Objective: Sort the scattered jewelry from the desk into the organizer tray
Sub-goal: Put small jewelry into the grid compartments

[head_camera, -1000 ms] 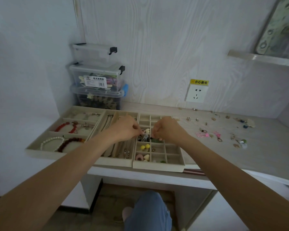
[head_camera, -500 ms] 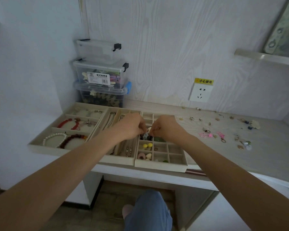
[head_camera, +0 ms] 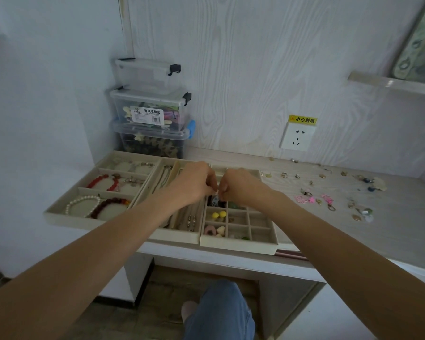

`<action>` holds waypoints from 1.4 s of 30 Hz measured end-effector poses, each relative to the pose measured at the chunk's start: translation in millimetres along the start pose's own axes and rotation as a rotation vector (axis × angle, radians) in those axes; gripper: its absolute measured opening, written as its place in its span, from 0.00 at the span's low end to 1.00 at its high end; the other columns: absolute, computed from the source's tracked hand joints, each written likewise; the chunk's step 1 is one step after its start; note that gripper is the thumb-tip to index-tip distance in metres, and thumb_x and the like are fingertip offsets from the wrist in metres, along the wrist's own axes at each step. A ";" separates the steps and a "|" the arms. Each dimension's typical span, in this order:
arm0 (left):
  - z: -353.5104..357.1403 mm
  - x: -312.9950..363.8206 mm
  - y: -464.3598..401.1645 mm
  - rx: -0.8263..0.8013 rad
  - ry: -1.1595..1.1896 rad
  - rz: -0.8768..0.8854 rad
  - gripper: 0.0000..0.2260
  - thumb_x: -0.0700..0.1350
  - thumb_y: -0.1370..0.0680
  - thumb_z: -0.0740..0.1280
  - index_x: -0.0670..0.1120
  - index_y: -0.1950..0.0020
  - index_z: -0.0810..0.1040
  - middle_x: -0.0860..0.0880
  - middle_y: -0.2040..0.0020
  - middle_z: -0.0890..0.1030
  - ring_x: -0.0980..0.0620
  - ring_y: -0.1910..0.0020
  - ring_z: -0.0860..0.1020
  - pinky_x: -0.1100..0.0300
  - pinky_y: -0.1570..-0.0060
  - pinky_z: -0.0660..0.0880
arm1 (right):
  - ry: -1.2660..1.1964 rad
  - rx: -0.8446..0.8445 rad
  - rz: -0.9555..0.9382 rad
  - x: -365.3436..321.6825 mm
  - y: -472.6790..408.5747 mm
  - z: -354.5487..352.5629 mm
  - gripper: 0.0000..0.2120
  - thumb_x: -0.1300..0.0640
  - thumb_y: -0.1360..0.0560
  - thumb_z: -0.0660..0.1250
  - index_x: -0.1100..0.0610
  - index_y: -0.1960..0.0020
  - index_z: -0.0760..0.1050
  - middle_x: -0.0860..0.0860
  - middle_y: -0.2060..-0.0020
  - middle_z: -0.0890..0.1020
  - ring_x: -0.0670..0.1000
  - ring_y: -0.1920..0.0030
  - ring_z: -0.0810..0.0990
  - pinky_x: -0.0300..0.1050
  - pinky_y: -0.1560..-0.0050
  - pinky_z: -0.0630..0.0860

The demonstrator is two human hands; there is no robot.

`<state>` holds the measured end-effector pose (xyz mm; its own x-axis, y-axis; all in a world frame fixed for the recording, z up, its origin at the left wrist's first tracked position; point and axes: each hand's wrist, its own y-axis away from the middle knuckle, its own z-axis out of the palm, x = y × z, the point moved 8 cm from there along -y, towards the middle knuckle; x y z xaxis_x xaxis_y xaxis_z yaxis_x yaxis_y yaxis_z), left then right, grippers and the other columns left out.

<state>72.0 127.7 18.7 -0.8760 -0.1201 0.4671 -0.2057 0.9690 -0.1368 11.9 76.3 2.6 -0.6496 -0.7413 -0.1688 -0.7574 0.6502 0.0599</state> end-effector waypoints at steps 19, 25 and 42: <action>-5.5 -1.7 -0.5 0.081 -0.018 -0.046 0.05 0.41 0.27 0.71 0.41 0.52 0.82 0.46 0.53 0.82 0.55 0.56 0.78 0.65 0.55 0.70 | 0.036 -0.004 -0.023 -4.8 -0.9 4.2 0.09 0.60 0.25 0.67 0.61 0.47 0.81 0.56 0.50 0.83 0.53 0.51 0.81 0.49 0.45 0.78; -1.3 -2.7 -0.2 0.041 0.010 -0.050 0.06 0.40 0.27 0.71 0.41 0.52 0.82 0.46 0.53 0.82 0.56 0.57 0.76 0.65 0.55 0.69 | 0.005 -0.045 -0.009 -3.1 0.8 8.0 0.10 0.61 0.25 0.66 0.61 0.46 0.81 0.56 0.50 0.83 0.54 0.50 0.81 0.50 0.44 0.78; 3.0 0.0 0.4 0.032 -0.026 -0.040 0.06 0.41 0.24 0.68 0.41 0.50 0.82 0.46 0.51 0.81 0.56 0.56 0.75 0.66 0.55 0.68 | -0.046 -0.088 -0.005 3.6 6.9 9.2 0.12 0.61 0.25 0.65 0.60 0.42 0.80 0.56 0.48 0.83 0.54 0.49 0.81 0.43 0.47 0.76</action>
<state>70.7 127.5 16.0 -0.8775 -0.1646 0.4504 -0.2546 0.9558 -0.1468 4.9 79.7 -6.6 -0.6433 -0.7350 -0.2144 -0.7651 0.6274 0.1448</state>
